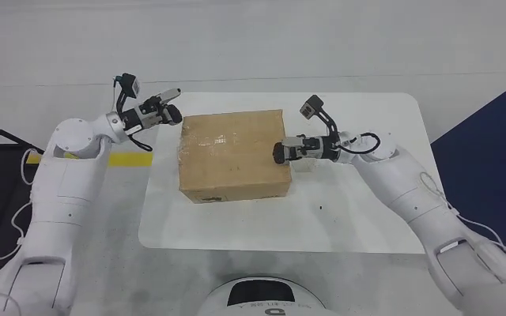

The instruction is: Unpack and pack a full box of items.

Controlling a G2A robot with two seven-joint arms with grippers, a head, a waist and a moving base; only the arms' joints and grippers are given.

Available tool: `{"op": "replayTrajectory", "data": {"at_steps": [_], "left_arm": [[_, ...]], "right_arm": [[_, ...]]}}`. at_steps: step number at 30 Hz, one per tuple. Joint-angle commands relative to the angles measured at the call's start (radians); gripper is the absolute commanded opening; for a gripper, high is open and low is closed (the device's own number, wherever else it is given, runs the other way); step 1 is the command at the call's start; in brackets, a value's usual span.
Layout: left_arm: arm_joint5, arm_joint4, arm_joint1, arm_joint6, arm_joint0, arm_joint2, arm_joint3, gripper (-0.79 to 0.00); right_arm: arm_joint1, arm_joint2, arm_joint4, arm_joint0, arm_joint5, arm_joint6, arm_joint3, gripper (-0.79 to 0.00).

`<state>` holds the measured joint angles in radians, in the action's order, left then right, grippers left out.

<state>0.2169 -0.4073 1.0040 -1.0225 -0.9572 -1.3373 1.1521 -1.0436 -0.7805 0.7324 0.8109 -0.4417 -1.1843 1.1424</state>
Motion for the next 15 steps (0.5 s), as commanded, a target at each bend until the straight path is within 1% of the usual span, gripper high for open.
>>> {"op": "replayTrajectory", "data": {"at_steps": [1, 4, 8, 12, 15], "left_arm": [[0.018, -0.044, -0.006, -0.020, -0.029, -0.036, 0.020, 0.000], [0.043, -0.075, -0.013, -0.063, -0.075, -0.063, 0.073, 0.000], [0.058, -0.066, -0.017, -0.113, -0.119, -0.059, 0.142, 0.000], [0.040, -0.025, -0.016, -0.121, -0.130, -0.028, 0.167, 0.000], [0.023, 0.013, -0.014, -0.139, -0.122, 0.004, 0.165, 0.000]], "right_arm": [[-0.010, 0.012, -0.028, -0.013, 0.007, 0.036, -0.009, 0.000], [-0.026, 0.028, -0.041, -0.032, 0.023, 0.062, -0.025, 0.000], [-0.046, 0.047, -0.069, -0.055, 0.041, 0.101, -0.052, 0.000], [-0.065, 0.062, -0.078, -0.072, 0.053, 0.110, -0.074, 0.000], [-0.076, 0.067, -0.088, -0.081, 0.053, 0.114, -0.085, 0.000]]}}
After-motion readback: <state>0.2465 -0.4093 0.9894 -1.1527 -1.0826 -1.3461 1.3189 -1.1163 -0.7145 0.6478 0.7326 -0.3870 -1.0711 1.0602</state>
